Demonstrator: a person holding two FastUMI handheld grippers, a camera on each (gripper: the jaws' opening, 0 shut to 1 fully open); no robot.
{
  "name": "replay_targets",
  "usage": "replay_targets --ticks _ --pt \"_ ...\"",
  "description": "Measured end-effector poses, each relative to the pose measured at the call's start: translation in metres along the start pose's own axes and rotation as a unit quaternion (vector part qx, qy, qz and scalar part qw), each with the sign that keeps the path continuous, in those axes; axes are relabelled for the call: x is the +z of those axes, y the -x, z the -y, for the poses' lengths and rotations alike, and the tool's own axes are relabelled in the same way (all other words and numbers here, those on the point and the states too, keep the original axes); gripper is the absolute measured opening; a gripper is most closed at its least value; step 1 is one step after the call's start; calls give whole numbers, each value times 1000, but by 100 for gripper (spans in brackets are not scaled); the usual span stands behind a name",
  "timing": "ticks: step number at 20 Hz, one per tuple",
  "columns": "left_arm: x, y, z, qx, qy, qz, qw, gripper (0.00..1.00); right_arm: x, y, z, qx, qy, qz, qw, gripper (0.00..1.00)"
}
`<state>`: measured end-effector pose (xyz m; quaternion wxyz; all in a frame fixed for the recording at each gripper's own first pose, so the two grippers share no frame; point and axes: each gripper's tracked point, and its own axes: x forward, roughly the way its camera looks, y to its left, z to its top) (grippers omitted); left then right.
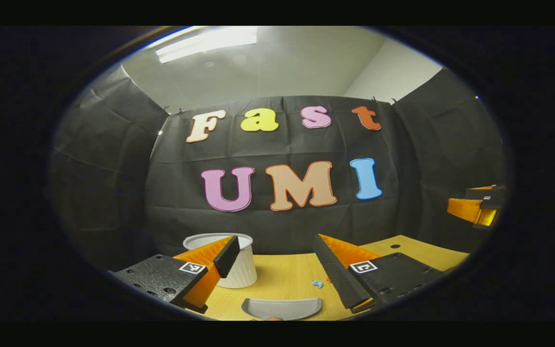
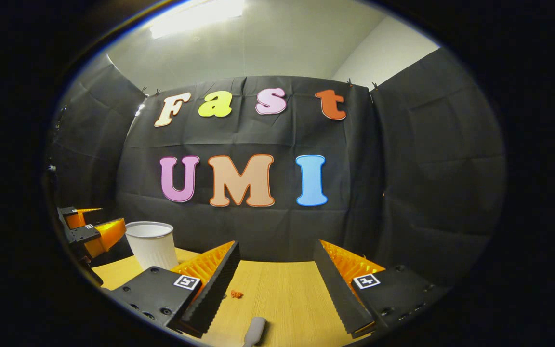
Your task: Pick up the small broom and dustpan from the desktop, sweep the trash into the dustpan with the broom, and then empty the trash into the garbage bin.
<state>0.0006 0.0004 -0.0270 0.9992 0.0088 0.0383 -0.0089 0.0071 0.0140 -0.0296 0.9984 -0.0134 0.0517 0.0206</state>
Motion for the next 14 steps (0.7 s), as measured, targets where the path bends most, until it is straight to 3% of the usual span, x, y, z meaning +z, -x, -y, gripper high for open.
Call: replay_targets --ticks 8,14 --pt "-49 5 -1 -6 3 -66 998 92 -53 -4 -14 16 16 -73 997 99" --pt "-111 19 -3 -10 -2 -145 989 93 -121 0 -29 39 32 -171 984 99"
